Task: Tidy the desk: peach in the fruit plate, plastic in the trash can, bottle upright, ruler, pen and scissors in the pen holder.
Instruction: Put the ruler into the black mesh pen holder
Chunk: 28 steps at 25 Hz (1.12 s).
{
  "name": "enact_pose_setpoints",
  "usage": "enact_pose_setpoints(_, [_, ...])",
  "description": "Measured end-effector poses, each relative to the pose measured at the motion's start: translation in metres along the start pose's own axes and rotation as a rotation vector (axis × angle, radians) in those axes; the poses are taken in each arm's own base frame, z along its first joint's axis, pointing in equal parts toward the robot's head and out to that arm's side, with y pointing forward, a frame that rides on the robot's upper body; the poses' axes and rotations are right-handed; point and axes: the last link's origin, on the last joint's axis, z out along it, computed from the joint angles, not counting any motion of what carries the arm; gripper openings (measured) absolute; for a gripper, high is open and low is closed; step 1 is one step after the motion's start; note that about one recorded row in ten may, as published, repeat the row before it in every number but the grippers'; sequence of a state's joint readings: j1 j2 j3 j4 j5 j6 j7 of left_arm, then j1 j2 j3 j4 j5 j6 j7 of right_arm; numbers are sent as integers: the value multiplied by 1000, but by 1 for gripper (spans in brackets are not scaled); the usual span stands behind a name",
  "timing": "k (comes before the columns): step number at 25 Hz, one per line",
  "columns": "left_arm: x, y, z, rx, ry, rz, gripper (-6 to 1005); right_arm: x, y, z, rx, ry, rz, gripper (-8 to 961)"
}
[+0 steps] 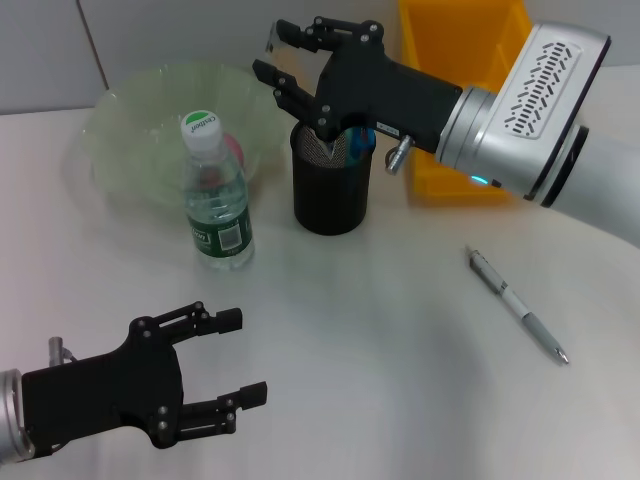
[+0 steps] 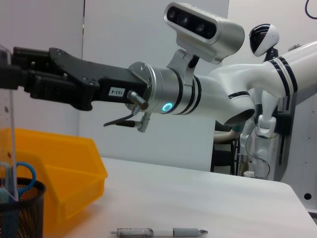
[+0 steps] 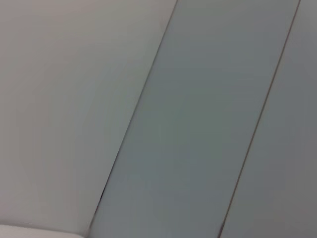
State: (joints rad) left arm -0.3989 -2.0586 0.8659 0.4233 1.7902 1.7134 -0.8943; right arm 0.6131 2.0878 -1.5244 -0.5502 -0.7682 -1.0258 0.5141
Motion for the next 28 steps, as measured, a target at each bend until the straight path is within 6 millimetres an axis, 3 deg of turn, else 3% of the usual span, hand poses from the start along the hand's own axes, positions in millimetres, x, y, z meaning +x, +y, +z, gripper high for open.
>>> enact_pose_setpoints(28, [0,1,1,-1,2,6,799,13,2,-2,19,21,63,435])
